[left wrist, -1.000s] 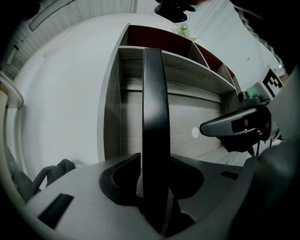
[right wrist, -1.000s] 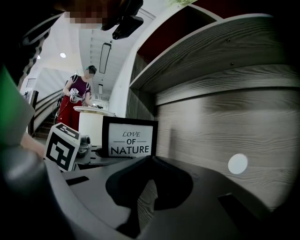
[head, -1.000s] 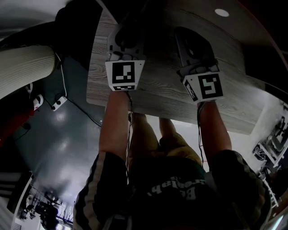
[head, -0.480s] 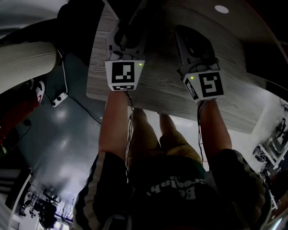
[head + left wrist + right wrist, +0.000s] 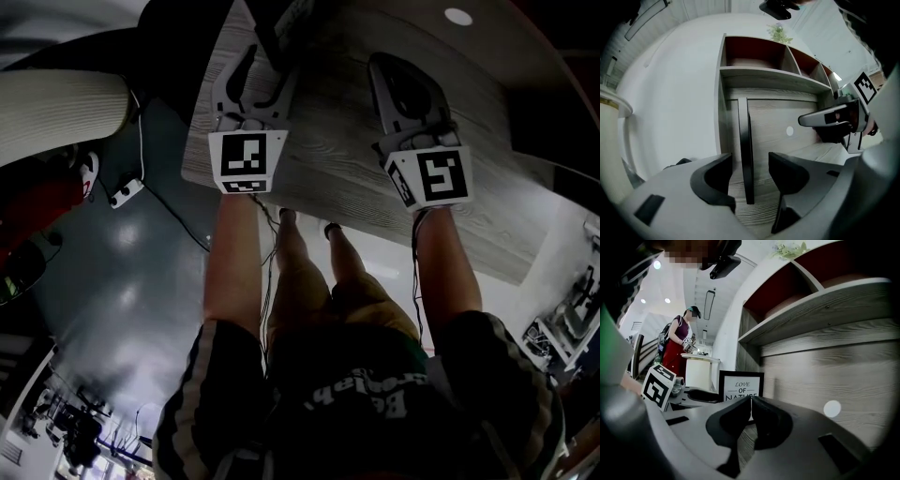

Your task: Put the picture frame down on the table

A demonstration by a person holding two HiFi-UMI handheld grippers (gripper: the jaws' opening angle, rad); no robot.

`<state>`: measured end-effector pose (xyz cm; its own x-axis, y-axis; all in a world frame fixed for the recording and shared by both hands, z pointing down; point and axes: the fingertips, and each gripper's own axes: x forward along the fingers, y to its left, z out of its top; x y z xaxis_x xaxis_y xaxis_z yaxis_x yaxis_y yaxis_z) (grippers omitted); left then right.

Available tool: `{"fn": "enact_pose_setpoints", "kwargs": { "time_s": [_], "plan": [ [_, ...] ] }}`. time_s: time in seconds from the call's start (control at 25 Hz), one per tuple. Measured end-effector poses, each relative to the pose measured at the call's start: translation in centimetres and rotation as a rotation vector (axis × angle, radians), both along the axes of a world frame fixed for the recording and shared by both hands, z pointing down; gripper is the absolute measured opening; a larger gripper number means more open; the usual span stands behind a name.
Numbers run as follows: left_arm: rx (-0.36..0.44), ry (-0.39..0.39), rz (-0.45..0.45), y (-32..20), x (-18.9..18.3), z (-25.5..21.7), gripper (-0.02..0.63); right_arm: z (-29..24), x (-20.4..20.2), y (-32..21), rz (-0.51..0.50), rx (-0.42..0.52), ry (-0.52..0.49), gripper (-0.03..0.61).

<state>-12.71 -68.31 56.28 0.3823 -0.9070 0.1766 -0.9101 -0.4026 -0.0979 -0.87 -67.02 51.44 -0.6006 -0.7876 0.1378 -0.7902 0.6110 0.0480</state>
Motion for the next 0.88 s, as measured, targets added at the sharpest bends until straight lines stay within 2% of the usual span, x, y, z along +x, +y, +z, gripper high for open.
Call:
{"fn": "enact_pose_setpoints", "kwargs": {
  "time_s": [0.28,0.72,0.88],
  "plan": [
    [-0.014,-0.01,-0.007,4.9,0.2,-2.8,0.258,-2.5,1.4,3.1,-0.003,0.002,-0.019,0.035],
    [-0.005,-0.01,0.052,14.4,5.0,-15.0,0.239,-10.1,4.3,11.7,-0.007,-0.032,-0.011,0.035],
    [0.003,-0.018,0.093,17.7,6.9,-17.9,0.22,-12.6,5.1,15.0,0.004,-0.025,0.008,0.035]
  ]
}}
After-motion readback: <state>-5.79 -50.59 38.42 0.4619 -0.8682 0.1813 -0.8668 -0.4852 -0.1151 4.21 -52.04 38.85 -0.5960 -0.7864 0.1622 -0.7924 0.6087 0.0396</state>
